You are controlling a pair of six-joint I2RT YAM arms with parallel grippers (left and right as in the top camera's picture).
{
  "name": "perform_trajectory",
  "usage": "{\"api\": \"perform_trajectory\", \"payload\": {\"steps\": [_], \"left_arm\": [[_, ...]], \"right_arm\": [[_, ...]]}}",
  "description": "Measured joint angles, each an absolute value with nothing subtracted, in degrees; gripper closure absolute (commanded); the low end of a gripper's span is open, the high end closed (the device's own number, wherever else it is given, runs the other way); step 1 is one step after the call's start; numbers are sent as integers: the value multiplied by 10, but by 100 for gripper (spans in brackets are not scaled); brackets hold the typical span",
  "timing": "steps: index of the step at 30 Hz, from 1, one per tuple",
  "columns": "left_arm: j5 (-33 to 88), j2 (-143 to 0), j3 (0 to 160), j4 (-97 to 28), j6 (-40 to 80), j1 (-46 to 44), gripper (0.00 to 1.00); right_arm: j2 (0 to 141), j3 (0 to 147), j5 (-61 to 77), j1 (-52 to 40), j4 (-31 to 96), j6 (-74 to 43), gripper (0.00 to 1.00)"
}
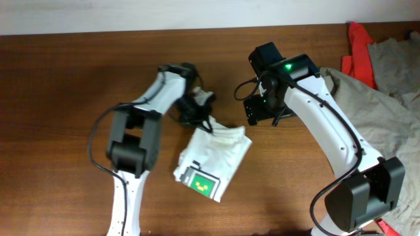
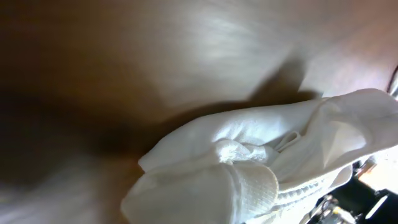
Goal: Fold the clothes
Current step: 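Grasp the folded T-shirt with the left gripper and place it at the upper left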
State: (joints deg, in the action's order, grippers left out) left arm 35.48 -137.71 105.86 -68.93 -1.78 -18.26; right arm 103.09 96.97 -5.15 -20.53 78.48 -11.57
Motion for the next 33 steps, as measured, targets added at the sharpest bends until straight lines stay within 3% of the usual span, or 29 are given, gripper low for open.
{"api": "perform_trajectory", "payload": {"steps": [9, 14, 18, 19, 20, 21, 26, 28, 33], "left_arm": [[325, -1311, 1056, -599, 47, 268, 100], [304, -1309, 1060, -544, 57, 374, 100], [252, -1309, 1118, -487, 64, 384, 100], [244, -1309, 1130, -473, 65, 384, 67], [234, -1309, 1143, -459, 65, 384, 8], [229, -1309, 1149, -445, 67, 384, 1], [215, -1309, 1165, -431, 69, 384, 1], [187, -1300, 1170, -434, 69, 382, 1], [93, -1197, 1180, -453, 43, 338, 1]], "right_arm": [[1019, 970, -56, -151, 790, -116, 7], [1019, 970, -56, -151, 790, -116, 7], [1019, 970, -56, -151, 795, -116, 7], [1019, 970, -56, -151, 795, -116, 7], [1019, 970, -56, -151, 795, -116, 7], [1019, 970, -56, -151, 795, -118, 7], [1019, 970, -56, -151, 795, -119, 7], [1019, 970, -56, -151, 795, -119, 2], [1019, 970, -36, -151, 755, -120, 1]]}}
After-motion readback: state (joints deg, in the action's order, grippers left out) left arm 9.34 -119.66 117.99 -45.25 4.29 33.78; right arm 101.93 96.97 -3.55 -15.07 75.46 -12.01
